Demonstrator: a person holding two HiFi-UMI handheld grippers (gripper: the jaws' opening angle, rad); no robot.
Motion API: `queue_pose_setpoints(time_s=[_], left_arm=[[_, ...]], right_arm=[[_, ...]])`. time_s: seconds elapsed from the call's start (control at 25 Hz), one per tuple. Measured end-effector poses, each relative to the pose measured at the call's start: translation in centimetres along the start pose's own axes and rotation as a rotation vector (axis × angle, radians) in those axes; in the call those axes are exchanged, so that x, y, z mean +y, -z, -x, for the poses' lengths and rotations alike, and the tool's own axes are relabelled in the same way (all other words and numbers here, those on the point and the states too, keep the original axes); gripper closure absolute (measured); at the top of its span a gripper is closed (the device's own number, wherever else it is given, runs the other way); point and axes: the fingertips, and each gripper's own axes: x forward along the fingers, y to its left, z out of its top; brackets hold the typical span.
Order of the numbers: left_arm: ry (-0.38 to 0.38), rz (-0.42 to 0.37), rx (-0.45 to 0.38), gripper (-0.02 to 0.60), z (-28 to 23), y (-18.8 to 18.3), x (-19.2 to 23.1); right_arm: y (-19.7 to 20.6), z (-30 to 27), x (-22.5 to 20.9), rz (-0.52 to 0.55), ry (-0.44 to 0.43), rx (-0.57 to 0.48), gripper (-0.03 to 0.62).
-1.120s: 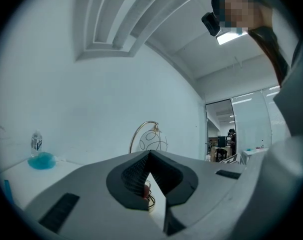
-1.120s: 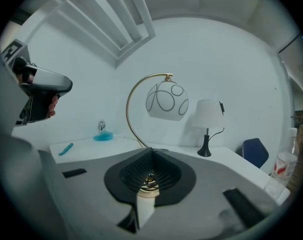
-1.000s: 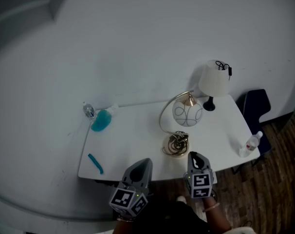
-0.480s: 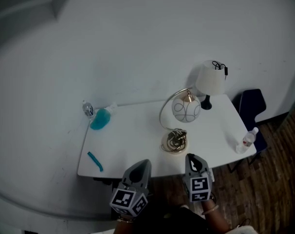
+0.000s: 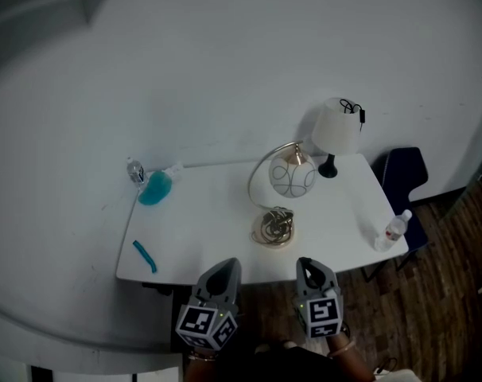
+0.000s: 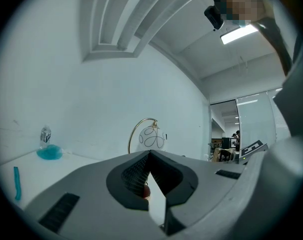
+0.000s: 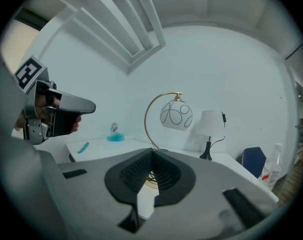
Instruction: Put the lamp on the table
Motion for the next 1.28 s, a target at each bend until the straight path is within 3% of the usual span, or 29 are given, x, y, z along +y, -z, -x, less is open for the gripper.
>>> queue_pose_setpoints(time_s=[0.52,1.28], left_arm=[[-0.076,0.027,0.013,0.581,-0.5,1.8,-2.8],[-0.086,0.011,0.033,0.581,-2.5,2.2,-4.5]], right_arm=[[-0.1,2.5,-2.6,0.007,-0.066,-0.011,0.592],[0.6,1.8,-4.5,-0.019,-0.087,-0.006,0.592]])
